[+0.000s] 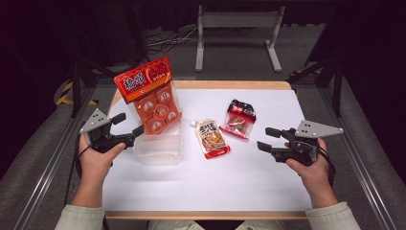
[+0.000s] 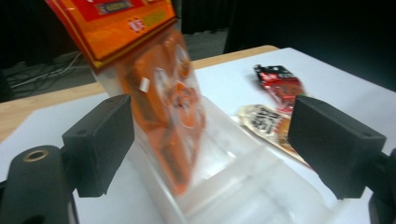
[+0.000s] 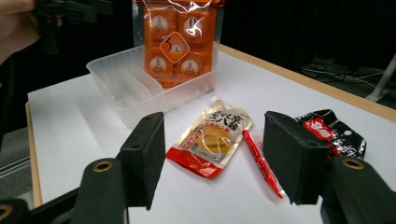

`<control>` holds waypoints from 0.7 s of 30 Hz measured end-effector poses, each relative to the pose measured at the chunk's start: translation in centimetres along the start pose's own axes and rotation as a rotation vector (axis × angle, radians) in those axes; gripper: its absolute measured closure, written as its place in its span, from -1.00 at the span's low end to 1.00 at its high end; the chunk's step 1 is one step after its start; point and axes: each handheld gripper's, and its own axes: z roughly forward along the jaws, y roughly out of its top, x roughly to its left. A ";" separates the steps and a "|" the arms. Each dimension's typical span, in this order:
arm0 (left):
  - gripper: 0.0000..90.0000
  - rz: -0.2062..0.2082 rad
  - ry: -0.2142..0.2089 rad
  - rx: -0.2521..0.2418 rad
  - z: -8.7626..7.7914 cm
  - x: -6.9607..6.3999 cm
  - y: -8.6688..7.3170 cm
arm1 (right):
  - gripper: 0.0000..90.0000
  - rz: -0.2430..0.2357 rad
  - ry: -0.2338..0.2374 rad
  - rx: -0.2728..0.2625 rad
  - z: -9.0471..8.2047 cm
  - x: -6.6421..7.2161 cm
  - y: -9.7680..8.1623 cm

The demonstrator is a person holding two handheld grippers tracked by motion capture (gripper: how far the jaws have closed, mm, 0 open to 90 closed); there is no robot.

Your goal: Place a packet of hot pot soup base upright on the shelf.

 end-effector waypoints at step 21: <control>-0.74 -0.011 -0.089 0.035 -1.5 -3.1 -3.4 | -0.26 0.064 -0.087 0.043 3.5 -3.7 0.3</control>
